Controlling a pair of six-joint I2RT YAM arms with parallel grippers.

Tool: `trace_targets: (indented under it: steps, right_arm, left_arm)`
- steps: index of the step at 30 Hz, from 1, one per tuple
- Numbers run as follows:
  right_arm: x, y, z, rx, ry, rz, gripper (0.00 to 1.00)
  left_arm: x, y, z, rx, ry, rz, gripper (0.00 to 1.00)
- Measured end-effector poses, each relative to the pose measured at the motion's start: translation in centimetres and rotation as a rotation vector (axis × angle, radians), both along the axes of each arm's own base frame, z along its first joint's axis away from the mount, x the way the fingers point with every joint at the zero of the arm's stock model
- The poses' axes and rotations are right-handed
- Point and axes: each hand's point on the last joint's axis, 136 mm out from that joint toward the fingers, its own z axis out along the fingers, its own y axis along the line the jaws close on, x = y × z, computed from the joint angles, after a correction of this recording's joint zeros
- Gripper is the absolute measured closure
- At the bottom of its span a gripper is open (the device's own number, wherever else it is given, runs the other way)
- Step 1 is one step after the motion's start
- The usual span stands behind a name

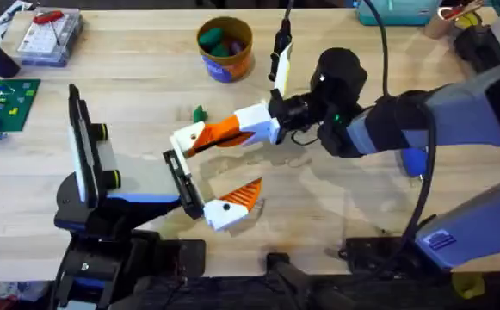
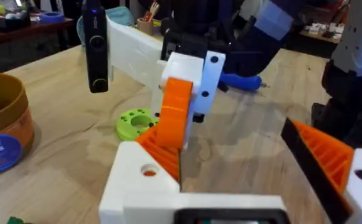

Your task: Pick up the gripper from the table and insert it into the empty holder that is missing its gripper. Then pick up a screw, insert it into the mounting hole, and use the screwdriver to tighten it. Finally, clean up the table by picking up the vegetable and placing it into the bucket.

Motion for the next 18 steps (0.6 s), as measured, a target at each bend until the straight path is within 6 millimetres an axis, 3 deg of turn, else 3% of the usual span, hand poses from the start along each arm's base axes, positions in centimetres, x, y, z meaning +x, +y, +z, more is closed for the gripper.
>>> trace_targets:
  steps: [1, 2, 8, 10, 18]
  right_arm:
    - [0.0, 0.0, 0.0, 0.000, 0.000, 0.000, 0.995]
    - [0.0, 0.0, 0.0, -0.001, 0.002, -0.001, 0.933]
    - [0.6, 0.0, -1.0, -0.029, 0.037, -0.058, 0.068]
    - [0.8, 0.0, -1.0, -0.030, 0.034, -0.068, 0.013]
    - [0.9, 0.1, -1.0, -0.031, 0.035, -0.077, 0.013]
  left_arm:
    - [0.0, 0.0, 0.0, 0.000, 0.000, 0.000, 0.014]
    - [0.0, 0.0, 0.0, 0.000, 0.000, 0.000, 0.014]
    - [-0.3, -0.2, 0.0, 0.006, -0.016, -0.020, 0.014]
    - [-0.3, -0.2, 0.0, 0.006, -0.018, -0.021, 0.014]
    - [-0.5, -0.2, 0.0, 0.008, -0.022, -0.032, 0.014]
